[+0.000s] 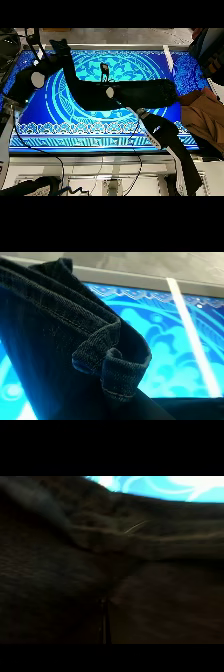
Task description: Fold the clothes and pants, and hang the long-sleeved shirts on hangers.
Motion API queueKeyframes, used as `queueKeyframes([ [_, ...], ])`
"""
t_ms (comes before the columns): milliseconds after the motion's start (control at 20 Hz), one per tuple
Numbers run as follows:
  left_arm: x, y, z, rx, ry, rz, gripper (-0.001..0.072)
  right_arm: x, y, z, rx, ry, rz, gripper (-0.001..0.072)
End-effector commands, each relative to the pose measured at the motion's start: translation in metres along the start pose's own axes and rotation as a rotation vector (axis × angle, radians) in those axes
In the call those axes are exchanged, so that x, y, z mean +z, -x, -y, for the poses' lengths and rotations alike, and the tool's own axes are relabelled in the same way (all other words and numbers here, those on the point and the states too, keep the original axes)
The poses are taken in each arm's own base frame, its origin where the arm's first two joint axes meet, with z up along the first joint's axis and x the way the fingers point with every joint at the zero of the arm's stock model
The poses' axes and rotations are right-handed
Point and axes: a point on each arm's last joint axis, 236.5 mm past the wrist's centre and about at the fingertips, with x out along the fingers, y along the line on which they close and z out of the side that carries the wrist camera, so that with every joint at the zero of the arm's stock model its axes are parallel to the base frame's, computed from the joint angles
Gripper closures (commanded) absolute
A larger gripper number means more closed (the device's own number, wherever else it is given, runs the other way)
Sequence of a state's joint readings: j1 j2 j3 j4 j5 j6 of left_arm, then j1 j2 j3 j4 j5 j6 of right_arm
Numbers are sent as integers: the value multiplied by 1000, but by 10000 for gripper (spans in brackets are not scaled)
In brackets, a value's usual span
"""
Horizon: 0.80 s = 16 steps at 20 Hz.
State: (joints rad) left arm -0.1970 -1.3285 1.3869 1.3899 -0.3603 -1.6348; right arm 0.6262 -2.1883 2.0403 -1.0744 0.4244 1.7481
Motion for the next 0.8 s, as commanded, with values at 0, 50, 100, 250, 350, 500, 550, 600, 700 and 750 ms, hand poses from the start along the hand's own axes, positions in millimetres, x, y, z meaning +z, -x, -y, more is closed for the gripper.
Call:
queueKeyframes([
  [0, -3, 1, 28, -80, 138, -12, 687, -23, -15, -21, 49, -85, -10, 688],
  [50, -3, 2, 31, -94, 174, -14, 687, -29, -17, -26, 58, -89, -18, 689],
  [100, -3, 2, 34, -103, 199, -15, 687, -34, -18, -32, 64, -88, -24, 689],
  [250, -3, 2, 35, -108, 212, -16, 686, -55, -22, -53, 89, -71, -52, 689],
  [350, -3, 2, 35, -107, 211, -16, 686, -67, -23, -63, 97, -22, -66, 688],
  [500, -8, -2, 35, -106, 211, -29, 686, -67, -18, -41, 41, 69, -113, 686],
  [550, -15, -6, 33, -102, 212, -47, 686, -63, -11, -23, 2, 85, -154, 685],
  [600, -25, -12, 31, -96, 213, -70, 686, -57, 0, -3, -39, 94, -200, 685],
  [700, -54, -29, 28, -83, 217, -136, 686, -34, 35, 40, -125, 107, -288, 685],
  [750, -73, -38, 29, -81, 215, -182, 686, -16, 59, 58, -148, 137, -322, 685],
])
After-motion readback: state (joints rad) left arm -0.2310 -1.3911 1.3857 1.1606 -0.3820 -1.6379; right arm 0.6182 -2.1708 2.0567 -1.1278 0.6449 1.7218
